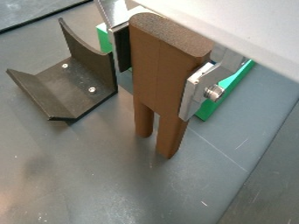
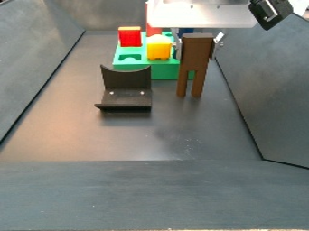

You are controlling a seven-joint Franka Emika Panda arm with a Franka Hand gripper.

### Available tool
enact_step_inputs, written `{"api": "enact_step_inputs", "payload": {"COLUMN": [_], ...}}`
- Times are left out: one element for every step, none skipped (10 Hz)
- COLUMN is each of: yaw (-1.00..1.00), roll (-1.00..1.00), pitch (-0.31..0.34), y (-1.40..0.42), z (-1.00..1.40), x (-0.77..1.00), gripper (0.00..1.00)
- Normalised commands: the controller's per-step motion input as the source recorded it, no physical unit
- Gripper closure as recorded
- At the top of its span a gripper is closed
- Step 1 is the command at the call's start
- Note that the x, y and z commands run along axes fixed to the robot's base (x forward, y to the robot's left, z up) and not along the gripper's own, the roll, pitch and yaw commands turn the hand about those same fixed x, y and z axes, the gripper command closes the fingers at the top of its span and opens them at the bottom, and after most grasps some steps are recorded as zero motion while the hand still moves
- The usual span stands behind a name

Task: Pick up the square-circle object. Move up. Rotate the square-circle object. Move to above the board. Insert the square-circle object.
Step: Move to above the board.

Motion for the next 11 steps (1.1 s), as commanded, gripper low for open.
{"api": "enact_step_inputs", "payload": {"yaw": [0.02, 0.01, -0.01, -0.02, -0.02, -0.02, -0.02, -0.03, -0.03, -0.03, -0.03], "roll": [-0.18, -0.19, -0.19, -0.2, -0.21, -0.21, -0.2, -0.2, -0.19, -0.18, -0.16], "pitch": [-0.296, -0.276, -0.249, -0.172, -0.072, -0.023, -0.001, 0.008, 0.02, 0.031, 0.049], "y": [0.23, 0.22, 0.2, 0.18, 0.18, 0.17, 0.15, 0.14, 0.13, 0.1, 0.06], "z": [1.0, 1.0, 1.0, 1.0, 1.0, 1.0, 1.0, 1.0, 1.0, 0.9, 0.67], "x": [-0.18, -0.19, -0.19, -0.17, -0.16, -0.14, -0.13, -0.12, -0.1, -0.07, -0.02], "gripper": [1.0, 1.0, 1.0, 1.0, 1.0, 1.0, 1.0, 1.0, 1.0, 1.0, 1.0]}}
